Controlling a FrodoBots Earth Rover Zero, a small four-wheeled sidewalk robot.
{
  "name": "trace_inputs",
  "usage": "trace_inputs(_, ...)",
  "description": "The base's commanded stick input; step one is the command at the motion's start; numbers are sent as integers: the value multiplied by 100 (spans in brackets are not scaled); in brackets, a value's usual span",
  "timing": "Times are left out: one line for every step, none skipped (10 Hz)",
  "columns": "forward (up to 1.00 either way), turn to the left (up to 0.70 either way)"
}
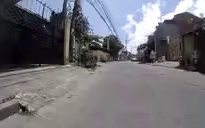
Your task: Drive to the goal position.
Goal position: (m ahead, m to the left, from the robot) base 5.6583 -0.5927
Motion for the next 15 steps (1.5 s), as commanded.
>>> trace_inputs(100, 0)
trace_inputs(100, 0)
trace_inputs(100, 0)
trace_inputs(100, 0)
trace_inputs(100, 0)
trace_inputs(100, -12)
trace_inputs(100, -31)
trace_inputs(100, -40)
trace_inputs(100, -40)
trace_inputs(100, -25)
trace_inputs(100, -8)
trace_inputs(100, 0)
trace_inputs(100, 0)
trace_inputs(100, 0)
trace_inputs(100, 0)
